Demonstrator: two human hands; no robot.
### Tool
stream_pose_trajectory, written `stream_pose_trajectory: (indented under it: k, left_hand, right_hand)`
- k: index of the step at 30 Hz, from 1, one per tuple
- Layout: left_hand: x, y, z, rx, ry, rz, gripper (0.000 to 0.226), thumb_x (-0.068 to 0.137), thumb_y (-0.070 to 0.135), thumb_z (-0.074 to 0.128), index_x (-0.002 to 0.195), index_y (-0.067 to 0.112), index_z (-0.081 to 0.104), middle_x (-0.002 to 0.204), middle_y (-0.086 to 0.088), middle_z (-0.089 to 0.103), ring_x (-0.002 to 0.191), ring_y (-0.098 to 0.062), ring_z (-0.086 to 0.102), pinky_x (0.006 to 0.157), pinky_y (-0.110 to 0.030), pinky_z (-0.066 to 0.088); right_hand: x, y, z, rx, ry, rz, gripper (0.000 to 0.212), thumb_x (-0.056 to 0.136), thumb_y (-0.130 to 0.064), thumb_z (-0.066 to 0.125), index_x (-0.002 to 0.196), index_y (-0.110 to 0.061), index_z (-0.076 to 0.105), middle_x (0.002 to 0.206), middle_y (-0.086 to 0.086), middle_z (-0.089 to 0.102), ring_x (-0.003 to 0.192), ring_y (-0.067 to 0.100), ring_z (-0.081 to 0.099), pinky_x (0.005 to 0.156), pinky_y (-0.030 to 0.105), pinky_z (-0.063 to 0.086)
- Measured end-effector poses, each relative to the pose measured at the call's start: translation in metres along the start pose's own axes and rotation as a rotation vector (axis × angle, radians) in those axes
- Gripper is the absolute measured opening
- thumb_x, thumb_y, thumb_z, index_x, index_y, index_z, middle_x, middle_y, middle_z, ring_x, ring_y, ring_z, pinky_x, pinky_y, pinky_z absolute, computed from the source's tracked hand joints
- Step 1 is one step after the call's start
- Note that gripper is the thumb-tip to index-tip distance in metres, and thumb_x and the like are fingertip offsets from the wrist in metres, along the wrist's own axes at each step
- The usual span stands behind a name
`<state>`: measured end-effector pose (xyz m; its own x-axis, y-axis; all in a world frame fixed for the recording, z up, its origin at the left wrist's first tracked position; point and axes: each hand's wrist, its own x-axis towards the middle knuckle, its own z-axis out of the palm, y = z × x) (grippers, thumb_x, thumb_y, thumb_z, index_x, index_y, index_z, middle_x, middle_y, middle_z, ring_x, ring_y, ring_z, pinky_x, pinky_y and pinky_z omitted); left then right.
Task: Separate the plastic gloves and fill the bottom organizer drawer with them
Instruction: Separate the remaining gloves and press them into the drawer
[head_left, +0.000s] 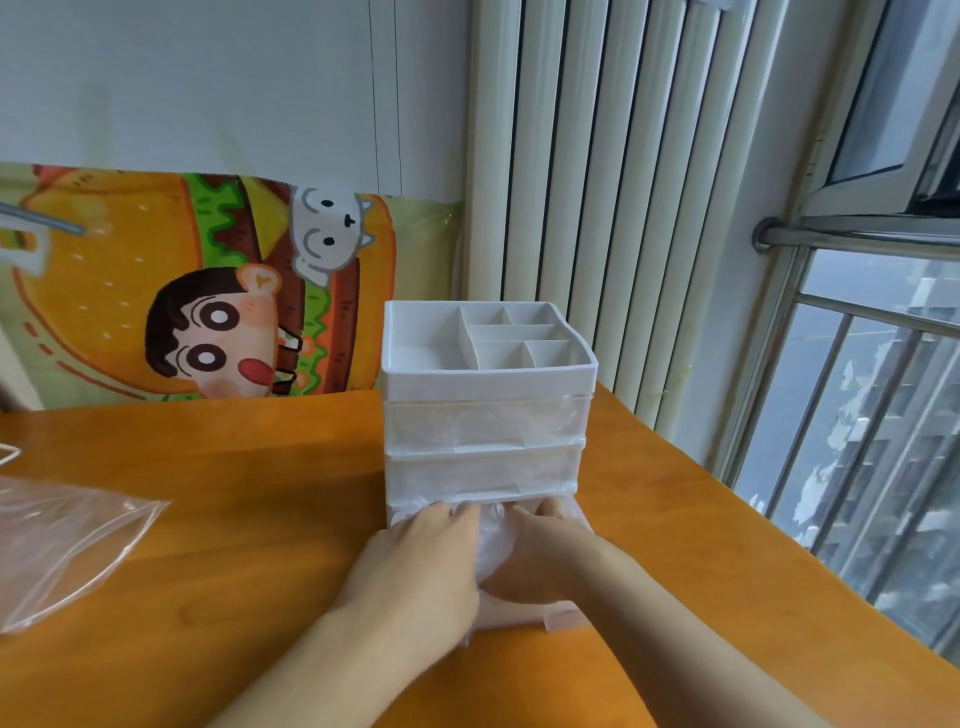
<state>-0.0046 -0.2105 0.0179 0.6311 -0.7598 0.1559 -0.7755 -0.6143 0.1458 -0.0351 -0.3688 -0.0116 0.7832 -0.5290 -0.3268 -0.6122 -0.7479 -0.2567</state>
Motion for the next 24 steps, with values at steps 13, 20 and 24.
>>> stream_pose_trajectory:
  k: [13,20,24]
  left_hand:
    - [-0.015,0.010,0.011,-0.129,-0.071,-0.057,0.027,0.108,0.018,0.028,0.104,0.014,0.054,0.103,-0.010,0.059,0.094,-0.029,0.063,0.068,-0.035,0.045]
    - [0.023,0.014,0.023,-0.296,-0.155,-0.274,0.019,0.104,0.032,0.046,0.102,0.018,0.058,0.085,-0.003,0.063,0.076,-0.020,0.068,0.054,-0.027,0.045]
    - [0.035,0.018,0.031,-0.259,-0.268,-0.288,0.024,0.100,0.023,0.051,0.118,0.014,0.064,0.097,-0.008,0.071,0.087,-0.022,0.072,0.055,-0.025,0.044]
  right_hand:
    - [-0.021,0.013,-0.011,0.231,0.080,-0.135,0.029,0.084,-0.046,0.072,0.103,-0.027,0.062,0.118,-0.003,0.063,0.093,0.012,0.060,0.079,0.025,0.053]
    - [-0.044,0.027,-0.004,-0.064,0.435,-0.297,0.025,0.106,-0.027,0.057,0.127,-0.020,0.069,0.130,-0.003,0.070,0.115,0.021,0.068,0.091,0.027,0.059]
    - [-0.038,0.029,-0.002,-0.106,0.446,-0.316,0.020,0.106,-0.025,0.053,0.109,-0.017,0.071,0.113,-0.002,0.069,0.096,0.020,0.068,0.081,0.031,0.061]
